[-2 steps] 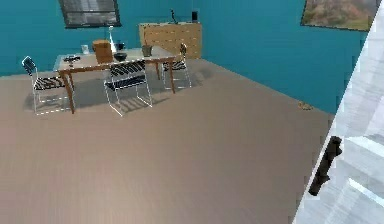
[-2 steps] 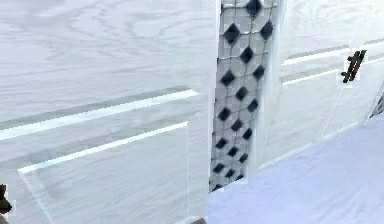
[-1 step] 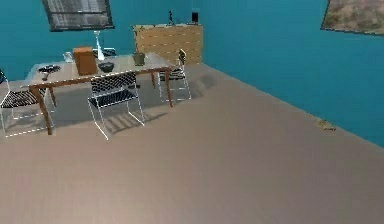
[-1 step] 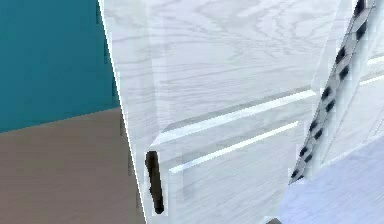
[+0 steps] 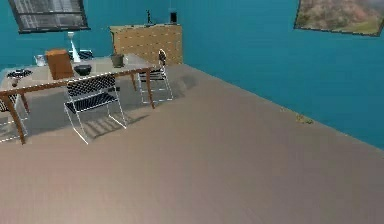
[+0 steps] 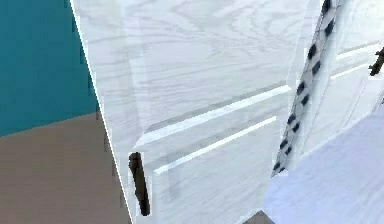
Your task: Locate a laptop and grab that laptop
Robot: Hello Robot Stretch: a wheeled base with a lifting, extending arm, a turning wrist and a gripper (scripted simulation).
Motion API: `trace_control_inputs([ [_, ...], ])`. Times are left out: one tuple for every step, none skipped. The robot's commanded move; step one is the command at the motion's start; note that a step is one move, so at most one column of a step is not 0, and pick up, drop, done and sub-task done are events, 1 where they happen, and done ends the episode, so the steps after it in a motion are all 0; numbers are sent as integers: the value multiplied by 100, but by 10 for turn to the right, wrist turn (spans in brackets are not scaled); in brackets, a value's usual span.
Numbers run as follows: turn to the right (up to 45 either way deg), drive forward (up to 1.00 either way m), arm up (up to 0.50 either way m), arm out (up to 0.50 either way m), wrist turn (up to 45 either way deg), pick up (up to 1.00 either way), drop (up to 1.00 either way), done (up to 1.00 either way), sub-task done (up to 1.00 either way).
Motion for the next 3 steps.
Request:
trace_control_inputs([
  [0,100,0,0,0,0,0,0,0],
  [30,0,0,0,0,0,0,0,0],
  [0,100,0,0,0,0,0,0,0],
])
